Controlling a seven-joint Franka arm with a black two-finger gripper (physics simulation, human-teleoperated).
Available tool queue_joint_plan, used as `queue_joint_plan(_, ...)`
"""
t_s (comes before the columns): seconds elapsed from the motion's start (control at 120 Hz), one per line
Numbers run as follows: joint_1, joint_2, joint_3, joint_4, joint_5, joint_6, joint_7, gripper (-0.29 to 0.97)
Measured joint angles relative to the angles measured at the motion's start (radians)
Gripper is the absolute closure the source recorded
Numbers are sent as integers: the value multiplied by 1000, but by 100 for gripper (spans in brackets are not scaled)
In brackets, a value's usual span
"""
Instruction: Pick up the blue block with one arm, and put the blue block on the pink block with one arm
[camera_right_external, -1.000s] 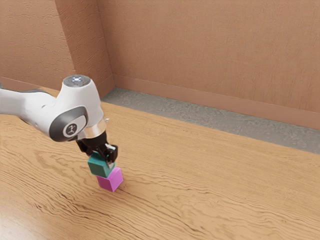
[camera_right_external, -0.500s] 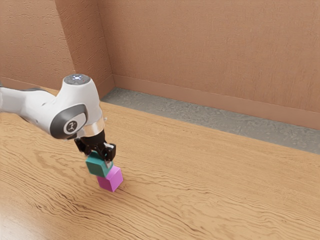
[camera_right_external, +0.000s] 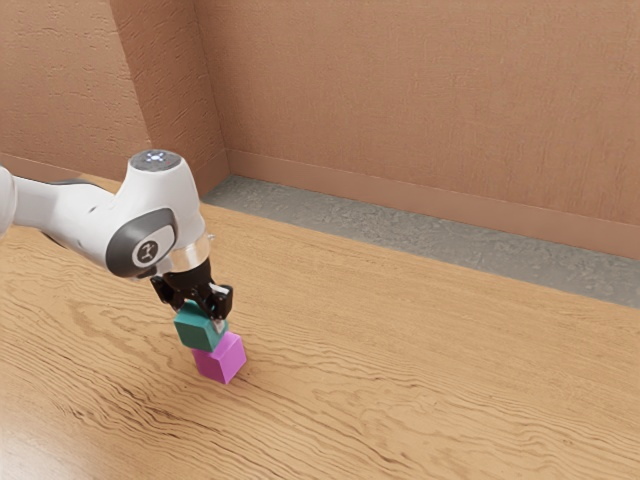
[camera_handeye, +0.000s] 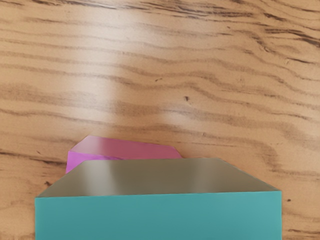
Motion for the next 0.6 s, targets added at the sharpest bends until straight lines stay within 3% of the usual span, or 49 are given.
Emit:
queue_joint_plan(0.275,-4,36,-5,28,0,10,0,29)
queue_joint_plan(0.6,-19,23,-1,29,1,4,0,8)
